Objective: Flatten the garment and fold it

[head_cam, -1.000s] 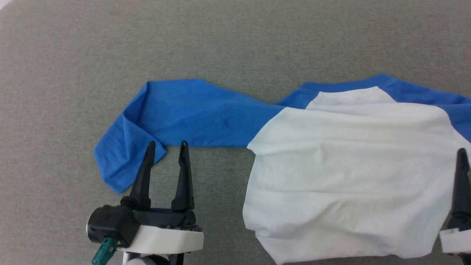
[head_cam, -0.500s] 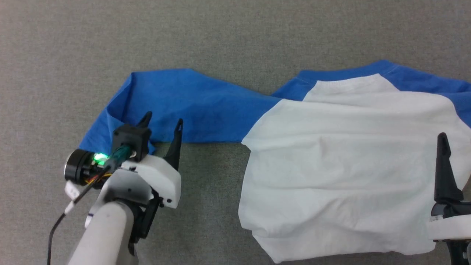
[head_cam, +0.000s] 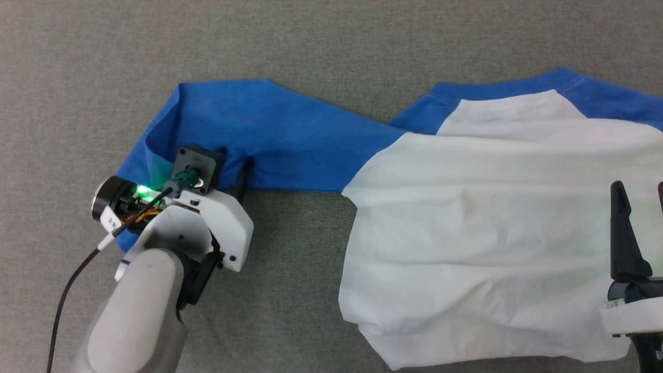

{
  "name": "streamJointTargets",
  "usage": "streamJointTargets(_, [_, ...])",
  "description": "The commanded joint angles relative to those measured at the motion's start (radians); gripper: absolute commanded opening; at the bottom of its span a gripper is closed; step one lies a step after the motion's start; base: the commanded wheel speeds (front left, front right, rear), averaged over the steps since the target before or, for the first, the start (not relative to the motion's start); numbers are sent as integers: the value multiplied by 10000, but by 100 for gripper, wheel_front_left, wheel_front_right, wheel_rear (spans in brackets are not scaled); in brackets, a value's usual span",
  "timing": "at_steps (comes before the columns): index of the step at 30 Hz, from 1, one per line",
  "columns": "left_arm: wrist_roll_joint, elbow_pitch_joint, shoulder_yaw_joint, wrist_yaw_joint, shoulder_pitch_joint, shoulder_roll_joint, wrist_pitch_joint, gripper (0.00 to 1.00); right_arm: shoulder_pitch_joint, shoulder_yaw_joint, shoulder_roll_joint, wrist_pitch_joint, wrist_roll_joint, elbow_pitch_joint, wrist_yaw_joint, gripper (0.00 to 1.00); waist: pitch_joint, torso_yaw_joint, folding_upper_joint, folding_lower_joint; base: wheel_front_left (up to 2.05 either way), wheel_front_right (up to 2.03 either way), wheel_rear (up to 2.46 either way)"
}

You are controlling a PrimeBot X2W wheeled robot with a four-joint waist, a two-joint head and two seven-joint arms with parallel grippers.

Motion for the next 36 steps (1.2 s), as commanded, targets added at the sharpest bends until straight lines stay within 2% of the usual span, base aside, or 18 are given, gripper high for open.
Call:
streamJointTargets(1, [-117,776,-11,50,333,38,161,0,-150,-10,-42,32,36,-93,-9,100,41,21,-1,2,0,0,0])
streamJointTargets(7, [-1015,-574,370,79,894,-231,42,0,-62,-67,-20,113,-6,-85,-9,100,-362,234,-1,2,0,0,0])
streamJointTargets(16, [-1742,-4010,760,604,3093,81,1468,0,303,156,142,327,-71,-42,-9,100,-1303,725,-1,2,0,0,0])
streamJointTargets(21, [-2336,-4519,579,1118,5058,-252,2193,0,449,328,204,526,-104,-82,-9,100,-1495,752,-1,2,0,0,0])
streamJointTargets(26, [-2620,-3945,170,1119,5917,-793,1514,0,656,217,223,692,-145,-108,-9,100,-1604,845,-1,2,0,0,0])
streamJointTargets(27, [-2580,-3686,120,1078,5895,-873,1237,44,683,228,217,720,-139,-108,-9,100,-1626,849,-1,2,0,0,0])
streamJointTargets(28, [-2592,-3423,53,1011,5864,-954,1030,97,700,253,208,748,-126,-105,-9,100,-1661,848,-1,2,0,0,0])
streamJointTargets(29, [-2631,-3239,63,989,5777,-1085,748,100,709,272,203,779,-113,-107,-9,100,-1686,850,-1,2,0,0,0])
streamJointTargets(31, [-2656,-3100,118,865,5474,-1265,93,100,687,309,207,840,-117,-135,-9,100,-1717,848,-1,2,0,0,0])
streamJointTargets(34, [-2922,-3550,468,757,4852,-1619,-932,100,644,336,182,895,-78,-196,-9,100,-1690,777,-1,2,0,0,0])
streamJointTargets(36, [-2739,-4007,583,689,4290,-1553,-1216,100,600,311,150,880,-38,-231,-9,100,-1600,712,-1,2,0,0,0])
